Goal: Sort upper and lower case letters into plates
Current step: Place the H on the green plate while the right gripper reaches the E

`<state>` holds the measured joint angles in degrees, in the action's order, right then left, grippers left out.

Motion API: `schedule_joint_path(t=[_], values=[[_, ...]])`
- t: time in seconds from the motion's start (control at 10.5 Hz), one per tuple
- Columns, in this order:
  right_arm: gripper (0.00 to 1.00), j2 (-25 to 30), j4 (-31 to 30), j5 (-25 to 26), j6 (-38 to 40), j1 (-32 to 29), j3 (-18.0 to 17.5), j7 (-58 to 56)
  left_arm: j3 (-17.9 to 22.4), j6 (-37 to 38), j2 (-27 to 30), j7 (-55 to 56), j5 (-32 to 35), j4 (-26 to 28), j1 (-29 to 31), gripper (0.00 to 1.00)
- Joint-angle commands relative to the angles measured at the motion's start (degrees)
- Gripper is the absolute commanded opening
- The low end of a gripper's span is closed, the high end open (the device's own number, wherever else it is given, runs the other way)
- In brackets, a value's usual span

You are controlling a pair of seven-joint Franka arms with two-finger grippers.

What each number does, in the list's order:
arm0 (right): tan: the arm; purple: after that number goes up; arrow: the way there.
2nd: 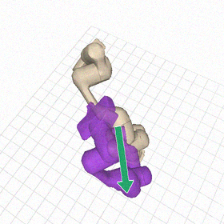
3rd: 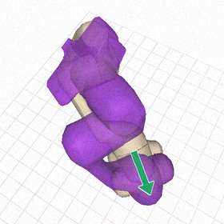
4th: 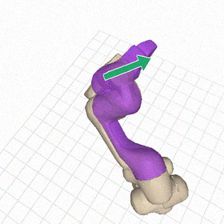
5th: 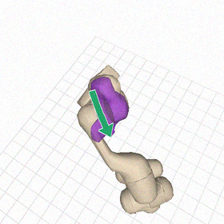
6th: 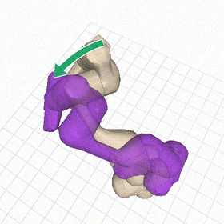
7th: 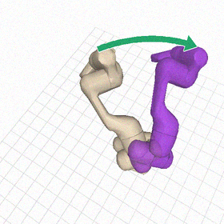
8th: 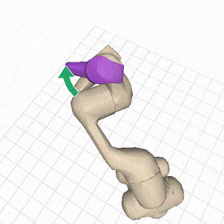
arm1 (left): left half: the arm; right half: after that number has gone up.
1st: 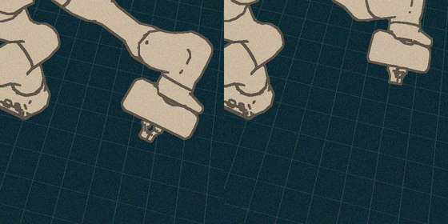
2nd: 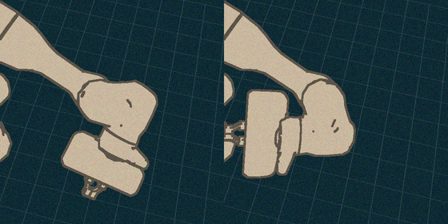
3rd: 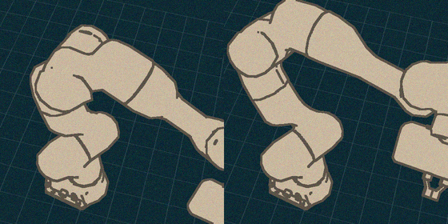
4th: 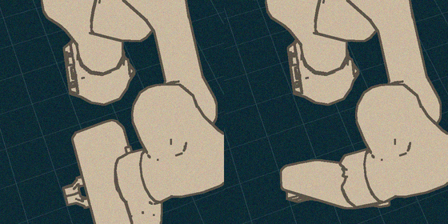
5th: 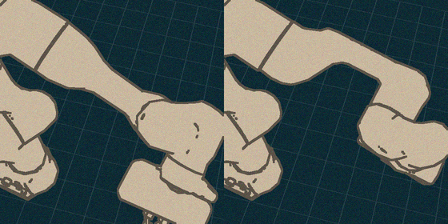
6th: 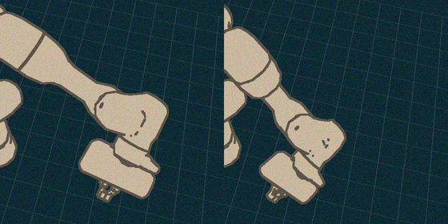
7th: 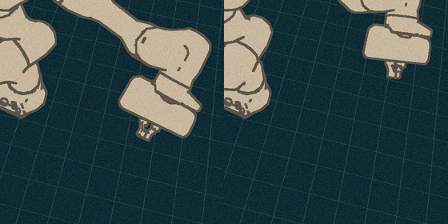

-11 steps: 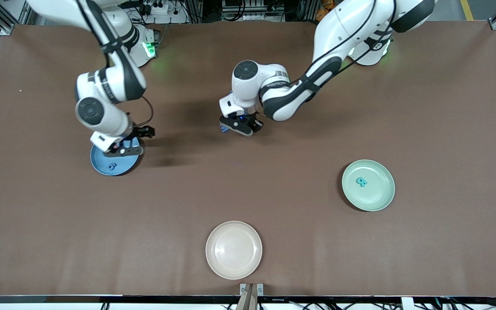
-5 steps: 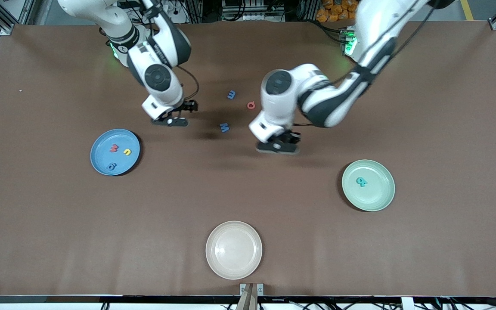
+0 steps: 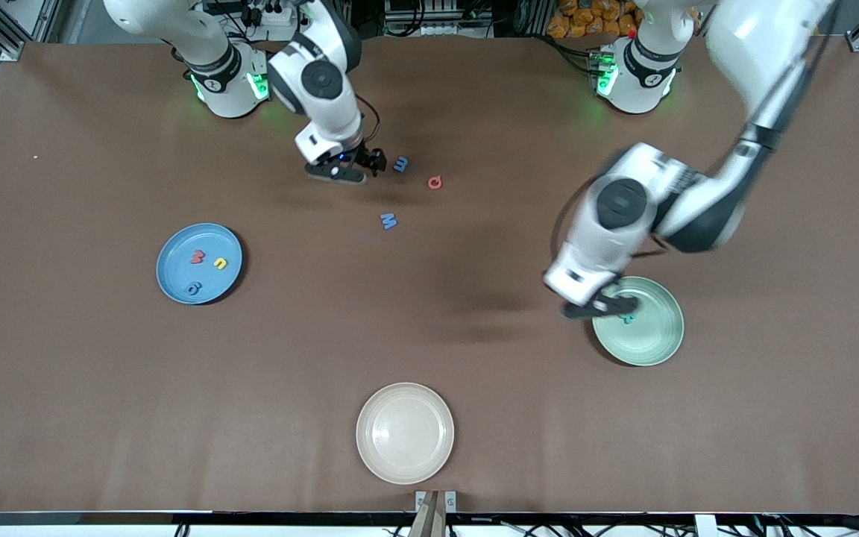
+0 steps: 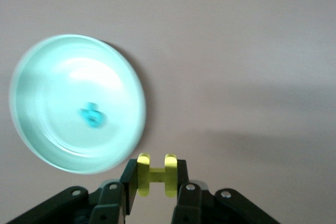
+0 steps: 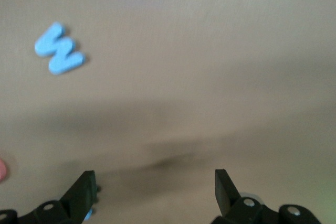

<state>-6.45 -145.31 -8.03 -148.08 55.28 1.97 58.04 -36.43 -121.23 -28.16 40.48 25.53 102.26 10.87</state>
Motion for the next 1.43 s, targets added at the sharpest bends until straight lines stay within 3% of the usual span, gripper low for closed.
schedule_joint_path(t=[0.0, 0.19, 0.29, 0.48, 0.95, 1.33], values=[[1.0, 0.47, -0.77, -3.38, -1.6, 1.94, 0.58, 1.37, -0.05, 0.03, -1.97, -8.71, -0.66, 0.75, 8.78, 0.0], [1.0, -0.57, -0.51, -5.32, -2.56, 4.92, 0.67, 1.72, 0.83, -0.23, -5.04, -9.54, 0.65, -0.56, 10.4, 0.0], [1.0, -1.28, -0.5, -5.67, -3.61, 5.1, 0.67, 1.98, 2.14, -0.23, -7.06, -9.54, 3.01, -1.71, 10.14, 0.05], [1.0, -3.3, 0.19, -5.77, -5.37, 6.59, 0.58, 5.12, 2.24, -0.23, -7.87, -10.24, 6.09, -1.89, 9.96, 1.0], [1.0, -9.88, 5.63, -5.77, -6.35, 8.27, 0.67, 9.0, 1.28, 1.95, -3.84, -10.42, 5.93, -3.38, 9.88, 1.0], [1.0, -12.45, 8.2, -5.68, -5.82, 9.49, 0.76, 12.8, -4.51, 9.25, -3.21, -10.25, 5.23, -6.99, 9.87, 1.0]])
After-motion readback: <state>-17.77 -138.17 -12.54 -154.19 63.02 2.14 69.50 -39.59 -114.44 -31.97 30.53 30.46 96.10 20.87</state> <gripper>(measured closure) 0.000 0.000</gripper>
